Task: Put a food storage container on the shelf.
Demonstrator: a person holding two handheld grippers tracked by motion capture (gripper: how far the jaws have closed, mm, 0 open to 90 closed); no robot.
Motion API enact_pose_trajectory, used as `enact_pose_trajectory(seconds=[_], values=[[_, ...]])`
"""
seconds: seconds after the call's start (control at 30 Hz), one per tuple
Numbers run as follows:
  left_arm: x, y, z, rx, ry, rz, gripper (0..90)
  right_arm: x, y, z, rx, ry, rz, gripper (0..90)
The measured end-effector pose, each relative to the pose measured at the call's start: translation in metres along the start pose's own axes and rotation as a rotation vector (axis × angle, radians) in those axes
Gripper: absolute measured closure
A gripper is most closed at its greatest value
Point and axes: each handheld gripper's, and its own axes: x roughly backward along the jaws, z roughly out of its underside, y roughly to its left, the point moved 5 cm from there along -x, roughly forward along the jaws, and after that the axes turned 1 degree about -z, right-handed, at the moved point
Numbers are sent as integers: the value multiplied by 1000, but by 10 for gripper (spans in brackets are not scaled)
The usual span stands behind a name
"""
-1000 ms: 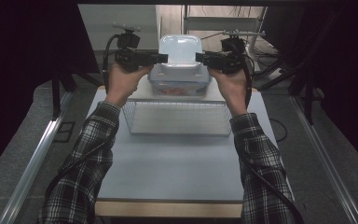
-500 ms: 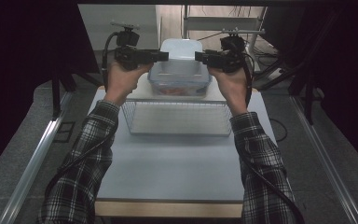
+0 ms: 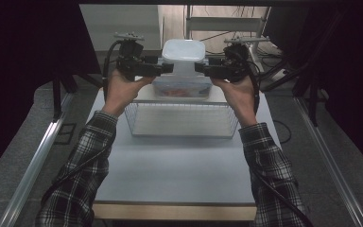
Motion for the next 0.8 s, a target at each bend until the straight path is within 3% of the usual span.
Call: enact_pose_trajectory(seconds=[0.37,0.6,0.8], values=[[0,-9,26,-132,33,-21,86,4,-2,18,13,1,-25,254],[-2,-13,40,-167,57,-11,33,2,0,29,18,-2,-38,209],[-1,-14,49,-167,58,-5,29,3,5,36,31,-3,-56,171]])
